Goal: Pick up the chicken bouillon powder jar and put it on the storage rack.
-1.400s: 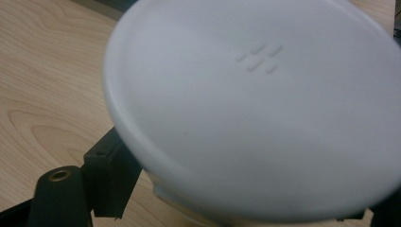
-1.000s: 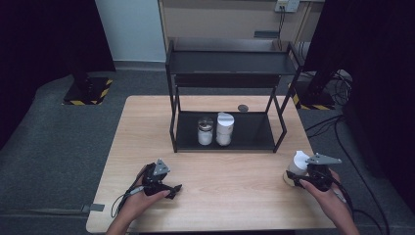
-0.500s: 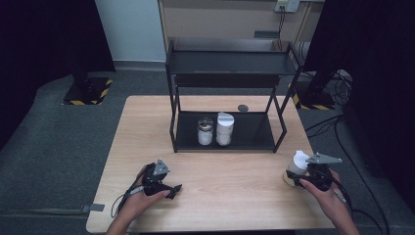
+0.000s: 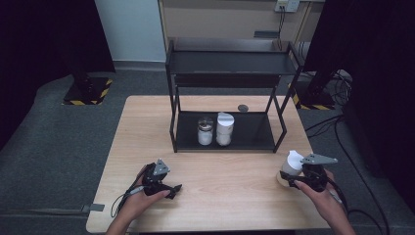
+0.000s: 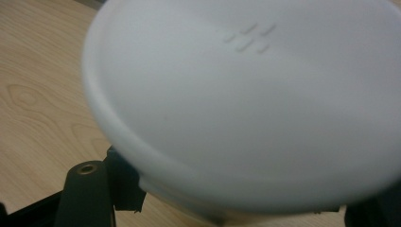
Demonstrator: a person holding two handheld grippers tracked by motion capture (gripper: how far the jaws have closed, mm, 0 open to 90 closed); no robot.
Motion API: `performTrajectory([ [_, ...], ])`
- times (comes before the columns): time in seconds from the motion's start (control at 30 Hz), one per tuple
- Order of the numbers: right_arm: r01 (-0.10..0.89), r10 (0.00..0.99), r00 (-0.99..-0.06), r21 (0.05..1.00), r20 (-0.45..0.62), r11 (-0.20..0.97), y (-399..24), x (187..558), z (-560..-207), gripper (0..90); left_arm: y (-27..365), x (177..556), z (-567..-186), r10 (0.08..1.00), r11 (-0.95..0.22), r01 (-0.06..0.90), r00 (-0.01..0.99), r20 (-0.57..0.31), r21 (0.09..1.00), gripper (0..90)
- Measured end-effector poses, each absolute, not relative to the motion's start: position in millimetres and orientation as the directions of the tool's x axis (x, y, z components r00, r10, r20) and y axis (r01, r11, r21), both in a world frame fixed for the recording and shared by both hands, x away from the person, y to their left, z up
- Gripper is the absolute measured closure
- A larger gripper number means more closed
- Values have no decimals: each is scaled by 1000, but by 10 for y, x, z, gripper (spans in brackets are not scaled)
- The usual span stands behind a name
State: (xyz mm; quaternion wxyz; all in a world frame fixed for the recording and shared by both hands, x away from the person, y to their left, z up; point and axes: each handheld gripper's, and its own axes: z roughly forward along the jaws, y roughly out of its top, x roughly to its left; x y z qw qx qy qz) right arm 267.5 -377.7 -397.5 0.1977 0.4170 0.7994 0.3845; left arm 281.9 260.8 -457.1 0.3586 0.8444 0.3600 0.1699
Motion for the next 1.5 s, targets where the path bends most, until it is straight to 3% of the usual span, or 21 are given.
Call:
performTrajectory([
  [0.77, 466, 741, -671, 789, 20, 400, -3310, 2674, -3912, 316, 2609, 2819, -4571, 729, -484, 486, 684, 29, 728, 0],
  [1.5, 436, 736, -677, 792, -24, 427, -2828, 2957, -3850, 316, 2607, 2816, -4572, 730, -483, 486, 683, 29, 728, 0],
])
